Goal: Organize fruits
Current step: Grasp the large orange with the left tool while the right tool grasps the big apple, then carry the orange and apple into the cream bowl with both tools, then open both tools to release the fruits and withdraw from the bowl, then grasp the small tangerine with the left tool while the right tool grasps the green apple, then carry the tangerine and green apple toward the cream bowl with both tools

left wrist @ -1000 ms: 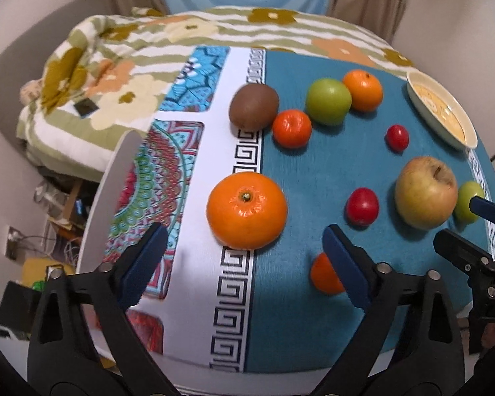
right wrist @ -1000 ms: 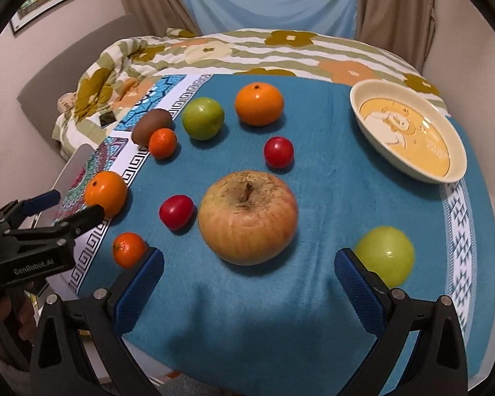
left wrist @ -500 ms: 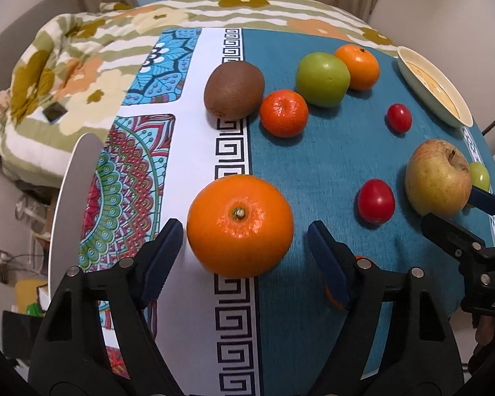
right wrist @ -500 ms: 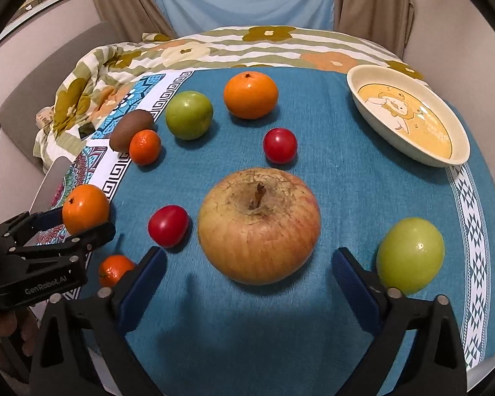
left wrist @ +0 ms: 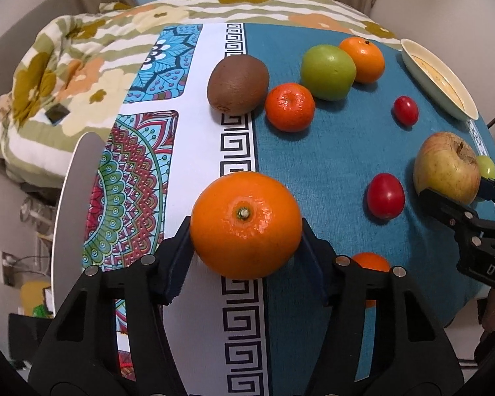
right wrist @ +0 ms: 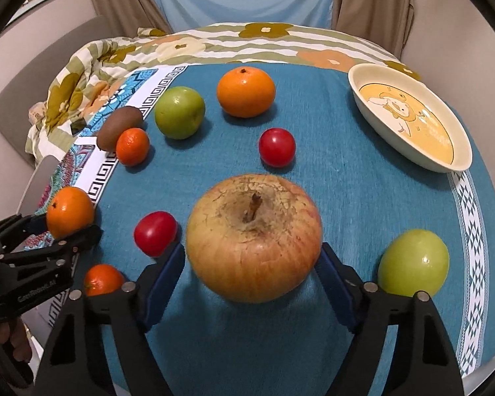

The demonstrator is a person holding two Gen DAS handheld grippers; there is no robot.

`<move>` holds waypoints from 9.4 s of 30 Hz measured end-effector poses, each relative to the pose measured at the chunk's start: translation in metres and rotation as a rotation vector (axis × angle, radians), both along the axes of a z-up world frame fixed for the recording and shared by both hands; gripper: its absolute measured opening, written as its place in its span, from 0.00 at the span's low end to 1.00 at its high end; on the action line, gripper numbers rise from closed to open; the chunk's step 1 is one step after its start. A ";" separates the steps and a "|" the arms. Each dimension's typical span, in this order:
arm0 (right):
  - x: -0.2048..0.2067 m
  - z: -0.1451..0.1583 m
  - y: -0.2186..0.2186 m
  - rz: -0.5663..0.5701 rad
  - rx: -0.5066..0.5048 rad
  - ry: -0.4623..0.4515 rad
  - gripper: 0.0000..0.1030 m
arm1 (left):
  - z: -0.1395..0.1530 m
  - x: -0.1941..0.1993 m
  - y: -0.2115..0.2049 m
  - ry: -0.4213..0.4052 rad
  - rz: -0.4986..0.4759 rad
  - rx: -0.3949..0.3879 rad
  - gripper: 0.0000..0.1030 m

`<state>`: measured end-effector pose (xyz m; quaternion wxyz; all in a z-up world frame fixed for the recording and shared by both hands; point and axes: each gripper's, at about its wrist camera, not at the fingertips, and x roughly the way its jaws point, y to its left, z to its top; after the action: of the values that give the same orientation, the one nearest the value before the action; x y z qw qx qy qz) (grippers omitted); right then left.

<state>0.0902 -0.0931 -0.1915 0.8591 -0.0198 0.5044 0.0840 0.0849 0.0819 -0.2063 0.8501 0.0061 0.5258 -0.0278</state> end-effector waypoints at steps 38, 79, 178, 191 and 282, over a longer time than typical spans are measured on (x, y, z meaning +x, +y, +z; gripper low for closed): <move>0.033 0.107 -0.090 -0.119 0.055 -0.150 0.69 | 0.129 0.055 -0.058 -0.191 -0.127 -0.044 0.61; 0.141 0.051 -0.268 0.026 0.105 -0.090 0.69 | 0.045 0.230 -0.306 -0.067 -0.264 -0.023 1.00; -0.043 0.071 -0.124 0.041 0.010 -0.086 1.00 | 0.096 -0.066 -0.063 -0.211 0.075 -0.023 1.00; -0.038 0.017 -0.105 0.084 0.017 -0.031 1.00 | 0.018 -0.064 -0.074 -0.157 0.113 0.021 0.80; 0.027 0.013 -0.116 0.265 0.104 -0.023 0.49 | 0.058 -0.069 -0.103 -0.134 0.275 0.052 0.40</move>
<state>0.1173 -0.2094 -0.1783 0.8460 -0.0428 0.4826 0.2225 0.0155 -0.0206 -0.1485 0.8787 -0.0422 0.4642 0.1028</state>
